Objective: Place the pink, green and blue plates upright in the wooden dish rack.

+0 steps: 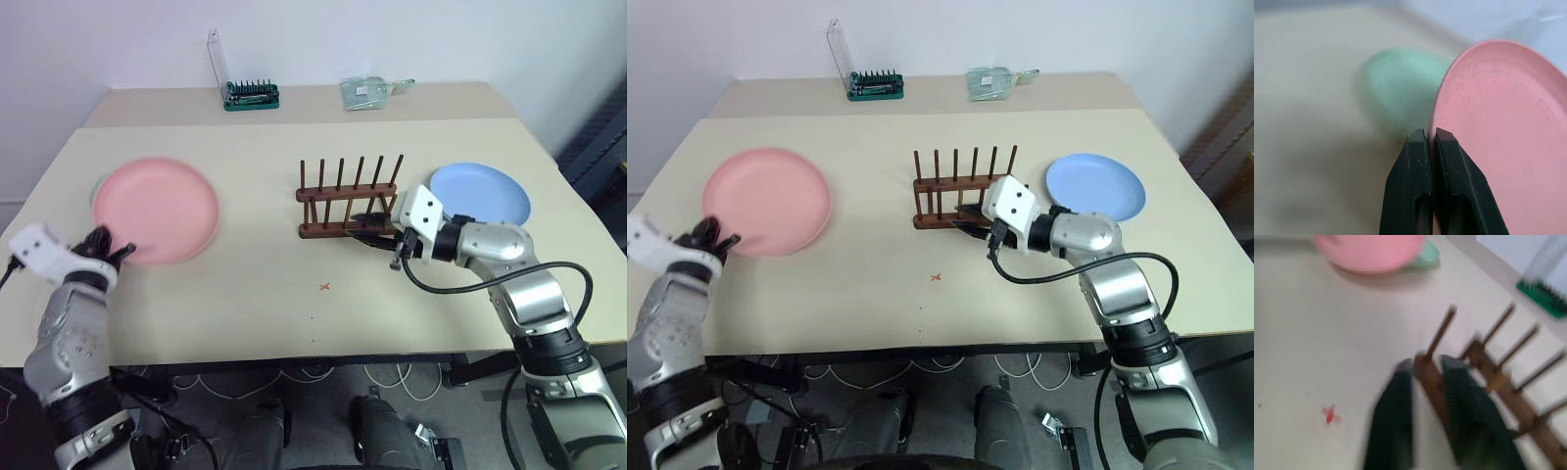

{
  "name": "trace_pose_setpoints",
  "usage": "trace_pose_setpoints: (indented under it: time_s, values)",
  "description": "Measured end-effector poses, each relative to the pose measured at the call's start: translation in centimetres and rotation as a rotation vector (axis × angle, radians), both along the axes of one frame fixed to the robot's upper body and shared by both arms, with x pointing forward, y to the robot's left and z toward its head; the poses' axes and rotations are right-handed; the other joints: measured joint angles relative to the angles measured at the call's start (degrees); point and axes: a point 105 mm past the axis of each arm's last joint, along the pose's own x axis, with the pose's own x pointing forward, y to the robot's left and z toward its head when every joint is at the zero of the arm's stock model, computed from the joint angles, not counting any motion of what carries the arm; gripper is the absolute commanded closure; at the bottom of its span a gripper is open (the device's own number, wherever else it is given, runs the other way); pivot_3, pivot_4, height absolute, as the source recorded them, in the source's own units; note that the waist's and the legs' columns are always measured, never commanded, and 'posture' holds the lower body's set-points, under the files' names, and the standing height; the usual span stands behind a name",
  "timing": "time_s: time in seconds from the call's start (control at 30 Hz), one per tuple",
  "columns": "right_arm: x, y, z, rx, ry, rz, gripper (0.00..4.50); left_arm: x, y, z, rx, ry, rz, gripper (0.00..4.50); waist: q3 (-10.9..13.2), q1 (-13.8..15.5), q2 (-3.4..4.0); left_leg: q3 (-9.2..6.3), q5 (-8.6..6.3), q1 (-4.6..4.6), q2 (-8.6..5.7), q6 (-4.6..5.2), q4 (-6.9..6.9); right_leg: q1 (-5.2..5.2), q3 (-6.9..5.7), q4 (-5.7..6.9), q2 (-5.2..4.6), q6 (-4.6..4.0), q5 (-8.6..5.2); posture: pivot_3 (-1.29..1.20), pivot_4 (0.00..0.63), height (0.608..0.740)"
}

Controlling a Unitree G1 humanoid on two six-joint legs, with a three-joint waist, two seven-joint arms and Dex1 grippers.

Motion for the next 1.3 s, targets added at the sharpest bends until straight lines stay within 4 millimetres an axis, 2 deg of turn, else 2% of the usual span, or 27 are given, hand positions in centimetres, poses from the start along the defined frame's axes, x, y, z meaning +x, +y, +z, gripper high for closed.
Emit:
trace_pose_setpoints:
  time_s: [0.07,0.2,0.33,0.43,0.53,0.63,0.83,0.93,1.0,1.1,1.27,1.3]
  values:
    - [-0.3,1.6,1.3,-0.047,-0.122,0.041,1.19,1.7,-3.0,2.9,0.117,-0.05,-0.074,4.5,0.0,0.0,0.0,0.01,0.0,-0.05,-0.03,0.0,0.0,-0.04,0.0,-0.01,-0.01,0.01,0.01,0.0,0.15,0.74]
    - [-0.1,3.3,0.8,-0.194,-0.304,0.072,1.19,3.7,-8.5,7.6,0.229,-0.164,-0.192,4.5,0.0,-0.1,-0.01,0.02,0.01,-0.19,-0.03,-0.02,0.0,-0.2,0.01,-0.03,-0.01,0.02,0.02,0.0,0.15,0.74]
    - [1.4,3.5,0.8,-0.253,-0.415,0.013,1.19,4.0,-12.3,10.6,0.267,-0.252,-0.275,4.5,0.0,-0.6,0.0,0.08,0.11,-0.35,-0.02,-0.19,-0.02,-0.49,0.06,0.09,0.0,0.0,0.03,0.0,0.15,0.74]
    - [2.1,3.8,1.8,-0.266,-0.515,-0.018,1.19,3.8,-14.1,11.3,0.281,-0.276,-0.32,4.5,0.0,-0.6,0.0,0.07,0.21,-0.4,0.0,-0.36,-0.05,-0.58,0.06,0.12,0.01,-0.01,0.03,0.0,0.15,0.74]
    - [3.0,3.9,1.8,-0.313,-0.591,-0.059,1.19,3.9,-15.8,11.1,0.259,-0.256,-0.376,4.5,0.0,-0.3,-0.03,0.07,0.21,-0.48,-0.02,-0.36,0.01,-0.59,0.06,0.1,0.01,-0.01,0.04,0.0,0.15,0.74]
    - [3.8,4.0,1.8,-0.38,-0.676,-0.079,1.19,3.3,-18.0,11.7,0.257,-0.275,-0.452,4.5,0.0,-0.2,-0.03,0.07,0.22,-0.51,-0.03,-0.36,0.03,-0.59,0.06,0.08,0.01,0.0,0.04,0.0,0.15,0.74]
    - [4.8,3.5,0.8,-0.454,-0.75,-0.099,1.19,3.0,-18.9,11.7,0.229,-0.261,-0.492,4.5,0.0,-0.5,-0.03,0.07,0.23,-0.49,-0.02,-0.38,-0.01,-0.61,0.06,0.1,0.03,-0.01,0.03,0.0,0.15,0.74]
    - [4.8,3.5,0.8,-0.449,-0.758,-0.096,2.09,3.0,-19.0,11.5,0.226,-0.247,-0.496,4.5,0.0,-0.4,-0.03,0.07,0.23,-0.49,-0.02,-0.39,0.0,-0.61,0.06,0.1,0.03,-0.01,0.03,0.0,0.15,0.74]
    - [4.8,3.7,1.0,-0.449,-0.779,-0.089,3.1,3.1,-19.0,11.3,0.226,-0.235,-0.497,4.5,0.0,-0.4,-0.03,0.07,0.23,-0.49,-0.02,-0.39,0.0,-0.61,0.06,0.09,0.03,-0.01,0.04,0.0,0.15,0.74]
    - [4.8,3.8,1.1,-0.455,-0.802,-0.086,4.5,3.1,-18.5,11.3,0.183,-0.239,-0.481,3.47,0.0,-0.4,-0.03,0.07,0.23,-0.49,-0.02,-0.39,0.0,-0.61,0.06,0.09,0.03,-0.01,0.04,0.0,0.15,0.74]
    - [5.2,3.5,0.8,-0.472,-0.805,-0.108,4.5,3.0,-18.5,11.5,0.14,-0.257,-0.484,0.92,0.0,-0.3,-0.04,0.07,0.24,-0.5,-0.03,-0.4,0.02,-0.6,0.07,0.08,0.03,-0.01,0.04,0.0,0.15,0.74]
    - [5.3,3.4,0.8,-0.469,-0.81,-0.113,4.5,3.1,-18.2,11.6,0.127,-0.261,-0.464,0.3,0.0,-0.3,-0.04,0.07,0.24,-0.5,-0.03,-0.4,0.02,-0.6,0.07,0.08,0.03,-0.01,0.04,0.0,0.15,0.74]
